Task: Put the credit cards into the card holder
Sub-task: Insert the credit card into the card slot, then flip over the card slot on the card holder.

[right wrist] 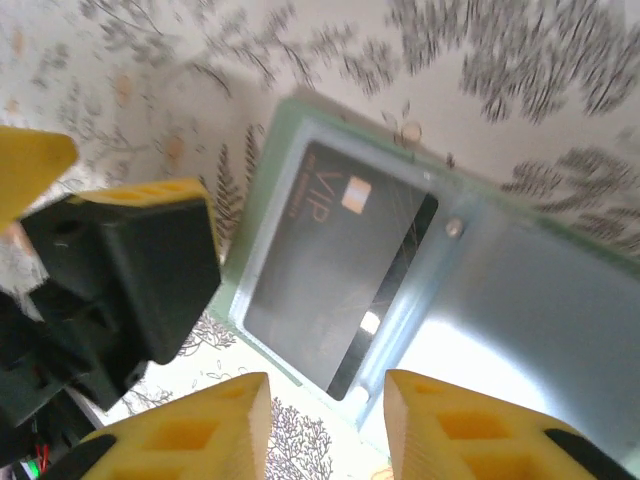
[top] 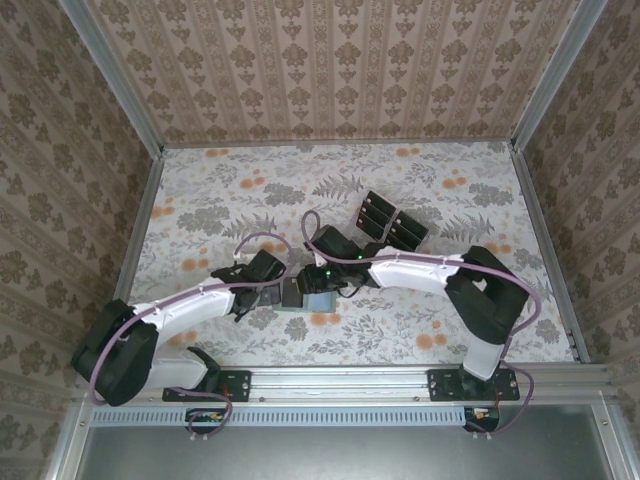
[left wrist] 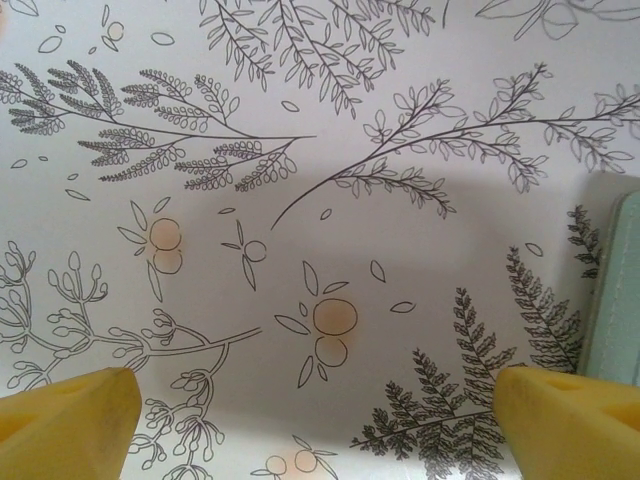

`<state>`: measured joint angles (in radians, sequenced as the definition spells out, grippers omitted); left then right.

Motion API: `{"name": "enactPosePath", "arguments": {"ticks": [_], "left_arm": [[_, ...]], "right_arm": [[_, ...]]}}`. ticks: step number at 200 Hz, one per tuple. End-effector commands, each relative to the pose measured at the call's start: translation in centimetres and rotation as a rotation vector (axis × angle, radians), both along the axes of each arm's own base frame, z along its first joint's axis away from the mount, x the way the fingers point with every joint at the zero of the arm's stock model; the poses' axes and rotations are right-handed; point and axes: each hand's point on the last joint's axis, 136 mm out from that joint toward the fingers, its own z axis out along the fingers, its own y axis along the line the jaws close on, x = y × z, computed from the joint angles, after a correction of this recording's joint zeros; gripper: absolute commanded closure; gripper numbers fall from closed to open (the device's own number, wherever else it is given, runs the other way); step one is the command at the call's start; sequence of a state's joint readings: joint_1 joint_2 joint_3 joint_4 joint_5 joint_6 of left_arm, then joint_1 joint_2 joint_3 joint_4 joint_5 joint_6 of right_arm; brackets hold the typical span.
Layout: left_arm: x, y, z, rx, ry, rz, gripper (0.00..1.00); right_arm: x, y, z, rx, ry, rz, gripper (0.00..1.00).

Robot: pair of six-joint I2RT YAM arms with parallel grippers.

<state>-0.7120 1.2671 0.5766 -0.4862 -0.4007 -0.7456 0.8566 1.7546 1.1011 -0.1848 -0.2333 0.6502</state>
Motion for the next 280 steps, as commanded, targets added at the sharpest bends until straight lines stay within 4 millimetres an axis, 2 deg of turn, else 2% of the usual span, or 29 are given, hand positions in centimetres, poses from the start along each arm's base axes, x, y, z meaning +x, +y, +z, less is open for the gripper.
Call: {"name": "enactPosePath", "arguments": {"ticks": [1, 41, 101, 193, 227, 280], "left_arm": [[0.3, -0.9, 1.4, -0.035, -0.026, -0.033, 0.0], [0.6, -2.0, 2.4, -0.073, -0.043, -0.06, 0.0], [0.9, -3.6, 2.9, -0.103, -0.052, -0.099, 0.0], [0.8, -4.1, 2.7, -0.112, -0.05, -0.112, 0.0], [0.8, -4.8, 2.8, -0.131, -0.062, -0.137, 0.0], [0.3, -6.4, 3.0, -0.184, -0.098, -0.206, 0.0]], "right_arm": [[0.6, -2.3, -0.2, -0.1, -0.033, -0.014, 0.6], [0.8, -2.8, -2.3, -0.164, -0.013, -0.011, 0.59], [1.8, -4.6, -3.8, -0.268, -0.029, -0.026, 0.57], [2.1, -4.5, -5.2, -0.311, -0.01, 0.005, 0.57], [1.8, -4.4, -5.8, -0.285, 0.029, 0.0, 0.53], [1.4, -3.5, -6.1, -0.119, 0.131, -0.058, 0.53]]}}
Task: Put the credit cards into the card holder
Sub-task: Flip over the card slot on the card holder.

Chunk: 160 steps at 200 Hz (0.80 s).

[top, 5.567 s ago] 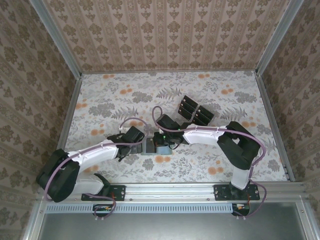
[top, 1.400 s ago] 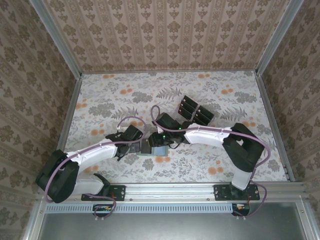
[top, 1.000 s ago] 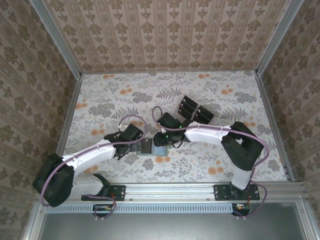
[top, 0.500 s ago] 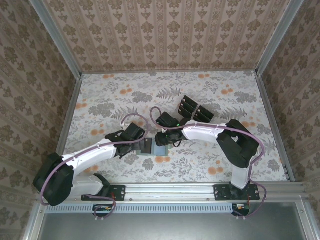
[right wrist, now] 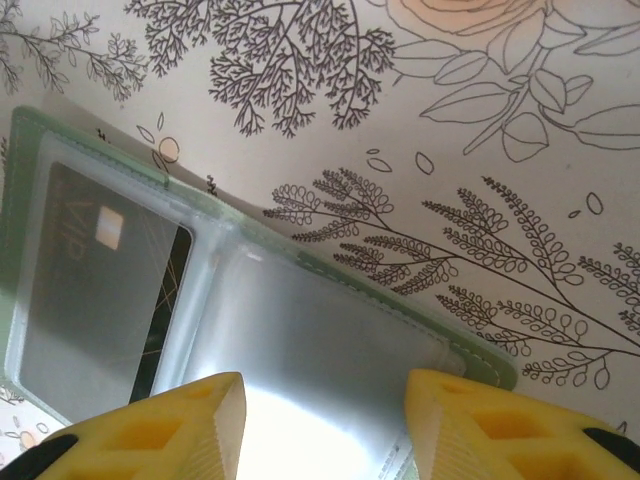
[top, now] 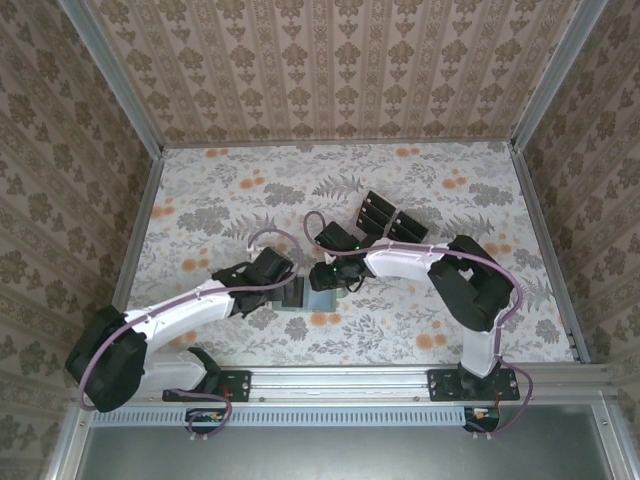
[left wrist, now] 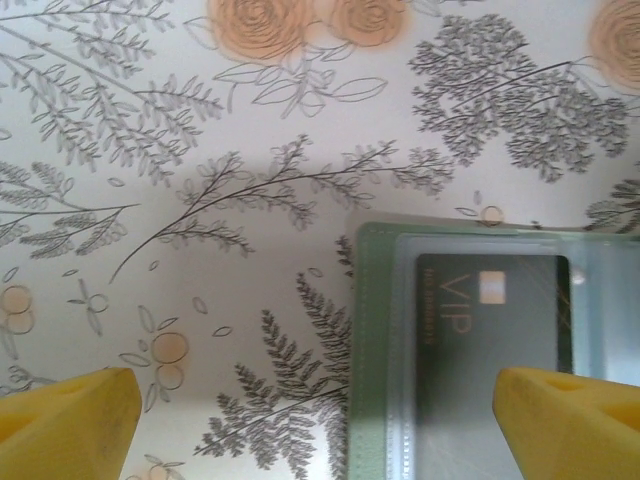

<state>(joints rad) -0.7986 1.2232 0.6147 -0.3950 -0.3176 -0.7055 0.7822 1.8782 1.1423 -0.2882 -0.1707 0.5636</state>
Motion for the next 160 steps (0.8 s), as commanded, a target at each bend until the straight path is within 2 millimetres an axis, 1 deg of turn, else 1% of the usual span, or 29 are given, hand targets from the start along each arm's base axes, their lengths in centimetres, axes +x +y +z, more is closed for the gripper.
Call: {"name": "enactPosePath", "arguments": {"ticks": [1, 28, 56, 100, 122, 160], "left_arm": [[-0.3, -1.0, 0.3, -0.03, -0.027, -0.054, 0.0], [-0.8, -1.3, 0.1, -0.041, -0.032, -0.069, 0.0], [-1.2, -1.6, -0.1, -0.05, -0.041, -0.085, 0.0], [-1.4, -2.6, 0.6, -0.097, -0.087, -0.127, 0.0], [-1.6, -2.7, 0.8, -0.112, -0.106, -0.142, 0.0], [-2.1, -2.8, 0.8, -0.119, -0.118, -0.165, 0.0]], "right_arm": [[-1.0, 0.3, -0.8, 0.072, 0.083, -0.032, 0.53], [-1.2, 0.7, -0.6, 0.111, 0.1, -0.042, 0.54], [-1.4, 0.7, -0.3, 0.132, 0.101, -0.049, 0.57], [-1.6, 1.0, 0.2, 0.17, 0.105, -0.059, 0.59], [-1.6, 1.3, 0.4, 0.187, 0.11, -0.06, 0.59], [-1.5, 1.9, 0.2, 0.206, 0.128, -0.058, 0.61]]}}
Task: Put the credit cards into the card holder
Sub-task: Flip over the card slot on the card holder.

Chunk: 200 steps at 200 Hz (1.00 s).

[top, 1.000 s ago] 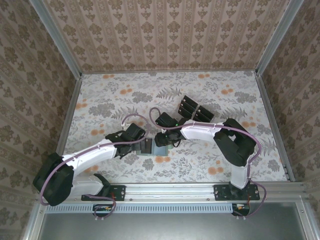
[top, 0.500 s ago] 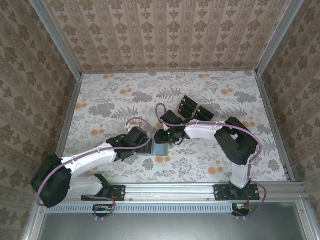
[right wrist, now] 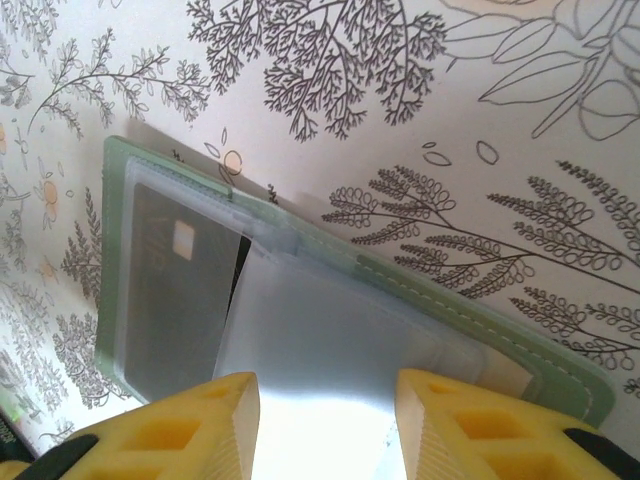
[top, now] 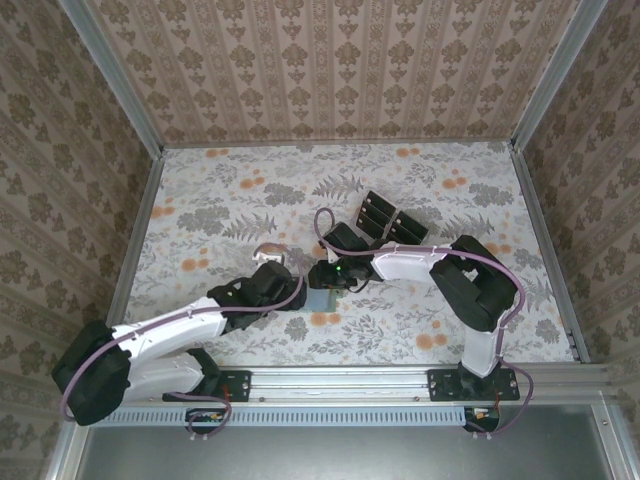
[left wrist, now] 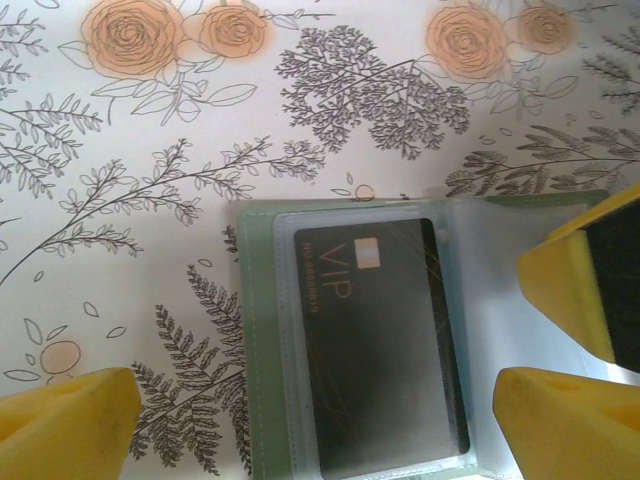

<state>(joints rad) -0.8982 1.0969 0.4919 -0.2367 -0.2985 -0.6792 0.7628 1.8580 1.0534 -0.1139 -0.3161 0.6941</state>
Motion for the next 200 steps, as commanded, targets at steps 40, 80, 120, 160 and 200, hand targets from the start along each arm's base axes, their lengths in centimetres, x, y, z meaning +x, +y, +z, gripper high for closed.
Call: {"name": "enactPosePath", "arguments": {"ticks": [40, 80, 120, 160, 200], "left_arm": [[-0.6, -0.4, -0.2, -0.001, -0.023, -0.052, 0.0], [-0.8, -1.3, -0.1, -0.007, -0.046, -0.103, 0.0], [-1.3, -2.4, -0.3, -0.005, -0.068, -0.163, 0.0], [-1.5, -2.8, -0.9, 0.028, -0.067, -0.186, 0.0], [-1.2, -2.5, -1.7, 0.073, -0.062, -0.165, 0.0]], "right_arm": [[-0.6, 0.8, -0.5, 0.029, 0.058, 0.007, 0.63], [-0.6, 1.0, -0.4, 0.037, 0.061, 0.002, 0.63], [-0.4, 1.2, -0.2, 0.05, 0.063, -0.005, 0.64], [-0.5, 1.3, -0.3, 0.052, 0.067, -0.008, 0.64], [-0.5, 1.2, -0.3, 0.053, 0.067, -0.011, 0.64]]}}
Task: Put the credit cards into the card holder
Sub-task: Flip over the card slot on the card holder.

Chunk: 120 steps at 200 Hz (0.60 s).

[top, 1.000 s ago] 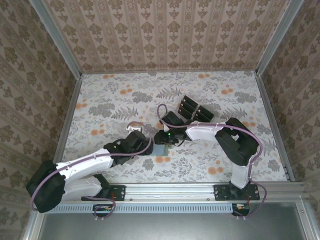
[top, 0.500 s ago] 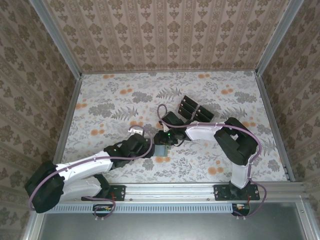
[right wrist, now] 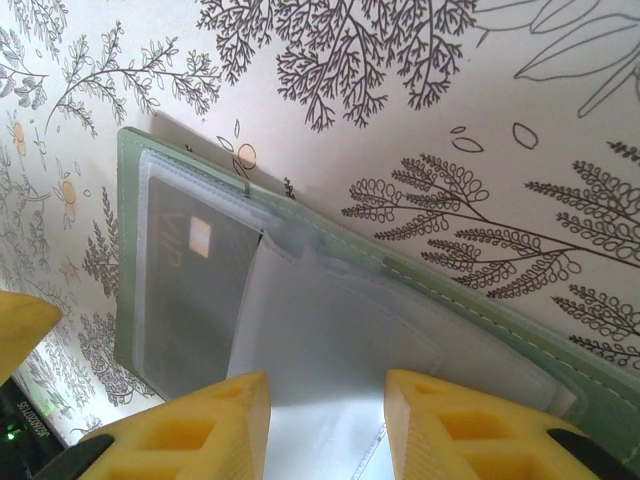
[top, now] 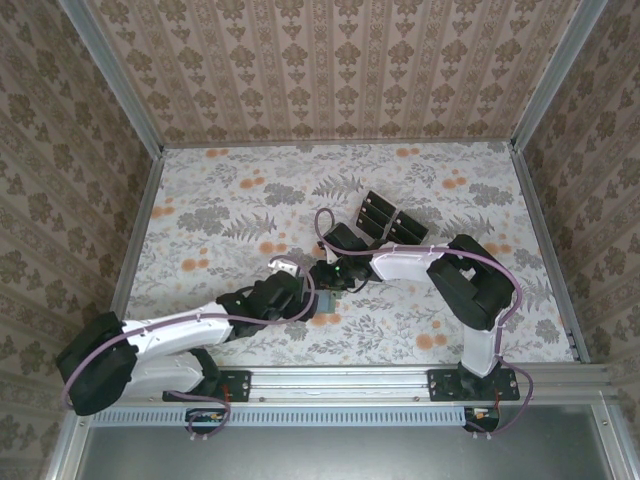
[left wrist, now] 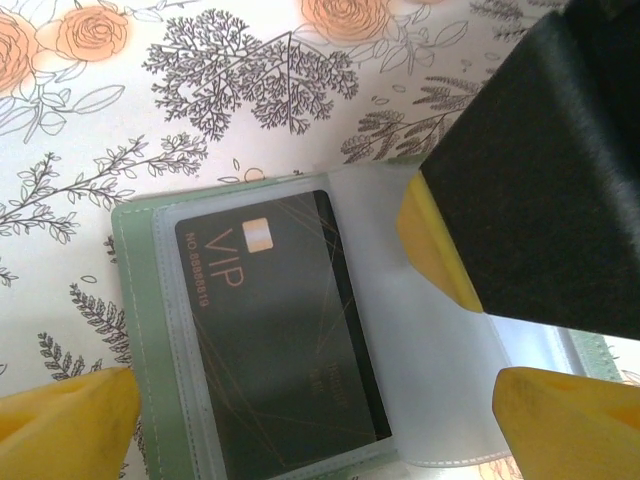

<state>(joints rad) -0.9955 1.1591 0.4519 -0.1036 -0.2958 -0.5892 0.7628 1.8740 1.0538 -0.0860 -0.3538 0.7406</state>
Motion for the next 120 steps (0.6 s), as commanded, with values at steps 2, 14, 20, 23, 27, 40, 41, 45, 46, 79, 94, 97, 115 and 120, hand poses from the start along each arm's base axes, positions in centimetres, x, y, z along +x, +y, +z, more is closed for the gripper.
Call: {"name": "enactPosePath", "arguments": {"ticks": [2, 14, 20, 23, 27, 40, 41, 45, 46, 79, 94, 97, 115, 120], "left_arm": [[0.2, 0.4, -0.5, 0.049, -0.022, 0.006, 0.0], [0.3, 0.8, -0.7, 0.07, -0.02, 0.022, 0.0], [0.4, 0.9, -0.9, 0.08, -0.018, 0.027, 0.0], [0.4, 1.0, -1.0, 0.087, -0.017, 0.03, 0.0], [0.4, 1.1, -1.1, 0.093, -0.017, 0.034, 0.0], [0.4, 1.4, -1.5, 0.113, -0.011, 0.04, 0.0], [0.4, 1.4, -1.5, 0.114, -0.011, 0.041, 0.0], [0.4, 1.5, -1.6, 0.119, -0.01, 0.044, 0.0], [0.4, 1.5, -1.6, 0.12, -0.01, 0.046, 0.0], [0.4, 2.3, -2.4, 0.16, -0.002, 0.076, 0.0], [0.4, 2.8, -2.7, 0.175, 0.0, 0.096, 0.0], [0.4, 2.9, -2.7, 0.178, 0.0, 0.1, 0.0], [0.4, 3.3, -3.0, 0.191, 0.006, 0.118, 0.0], [0.4, 3.4, -3.1, 0.195, 0.008, 0.122, 0.0]], "right_arm": [[-0.3, 0.5, -0.2, 0.015, 0.026, 0.006, 0.64], [-0.3, 0.6, -0.2, 0.016, 0.026, 0.006, 0.64], [-0.3, 0.5, -0.2, 0.016, 0.027, 0.006, 0.64], [-0.3, 0.5, -0.2, 0.016, 0.026, 0.006, 0.64], [-0.3, 0.6, -0.2, 0.016, 0.027, 0.007, 0.64], [-0.3, 0.5, -0.2, 0.016, 0.026, 0.007, 0.64], [-0.3, 0.6, -0.2, 0.017, 0.026, 0.007, 0.64], [-0.3, 0.6, -0.2, 0.016, 0.027, 0.007, 0.64], [-0.3, 0.5, -0.2, 0.017, 0.026, 0.005, 0.64], [-0.3, 0.6, 0.1, 0.023, 0.025, 0.007, 0.64], [-0.3, 0.6, 0.4, 0.026, 0.02, 0.006, 0.63], [-0.2, 0.6, 0.6, 0.028, 0.016, 0.007, 0.62], [-0.2, 0.4, 1.3, 0.034, 0.001, 0.0, 0.58], [-0.2, 0.4, 1.6, 0.036, -0.005, -0.006, 0.57]]}}
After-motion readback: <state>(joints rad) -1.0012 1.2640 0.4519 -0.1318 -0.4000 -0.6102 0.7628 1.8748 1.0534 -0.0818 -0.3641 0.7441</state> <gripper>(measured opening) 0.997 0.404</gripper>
